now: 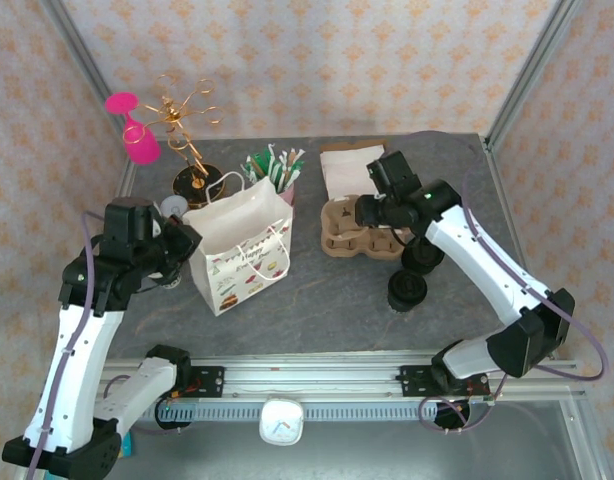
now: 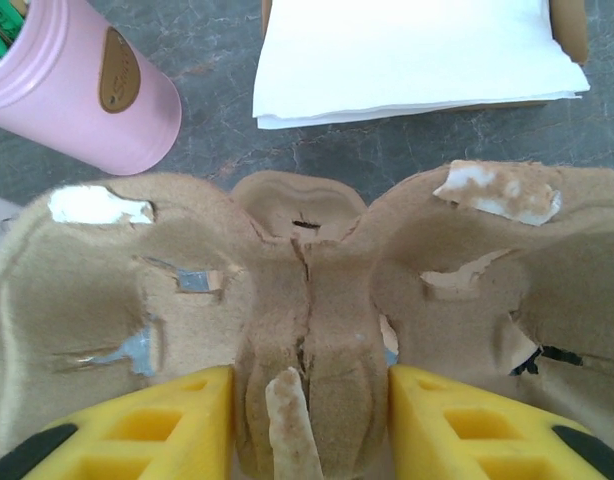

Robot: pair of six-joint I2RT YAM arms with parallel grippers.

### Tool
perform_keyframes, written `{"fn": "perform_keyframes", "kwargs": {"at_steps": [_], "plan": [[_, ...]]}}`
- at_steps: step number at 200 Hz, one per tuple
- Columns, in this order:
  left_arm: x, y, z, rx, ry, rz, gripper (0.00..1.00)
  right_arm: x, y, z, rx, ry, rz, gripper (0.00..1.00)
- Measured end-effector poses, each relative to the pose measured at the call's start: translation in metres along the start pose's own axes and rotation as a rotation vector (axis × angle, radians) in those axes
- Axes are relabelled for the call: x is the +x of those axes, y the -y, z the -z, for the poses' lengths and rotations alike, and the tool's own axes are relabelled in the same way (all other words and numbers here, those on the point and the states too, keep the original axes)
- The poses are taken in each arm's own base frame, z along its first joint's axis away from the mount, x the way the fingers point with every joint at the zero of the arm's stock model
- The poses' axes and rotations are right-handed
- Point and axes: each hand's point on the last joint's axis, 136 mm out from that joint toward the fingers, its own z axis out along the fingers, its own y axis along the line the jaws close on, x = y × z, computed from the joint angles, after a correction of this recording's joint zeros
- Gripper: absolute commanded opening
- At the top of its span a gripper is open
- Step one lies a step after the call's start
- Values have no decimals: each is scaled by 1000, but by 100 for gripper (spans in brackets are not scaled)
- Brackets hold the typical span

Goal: Pack the takeout coffee

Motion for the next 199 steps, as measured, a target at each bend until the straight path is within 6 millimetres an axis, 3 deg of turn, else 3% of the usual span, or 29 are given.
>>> {"fn": "perform_keyframes", "kwargs": {"at_steps": [41,63,116,165,199], "plan": [[10,18,-13,55,-64,-41,0,-18,-7,23,-24,50,-9,42],[8,16,-20,29,-65,-67,0,-17,-5,22,-18,53,-10,42],[5,7,-28,-9,-50,-114,0,20,16,-35,104,-92,-3,54],[7,-1,-37,-35,-62,-141,0,41,28,-81,160,-192,28,64],[1,-3,-40,-61,-40,-175,5,56,38,-105,194,-263,44,65]]}}
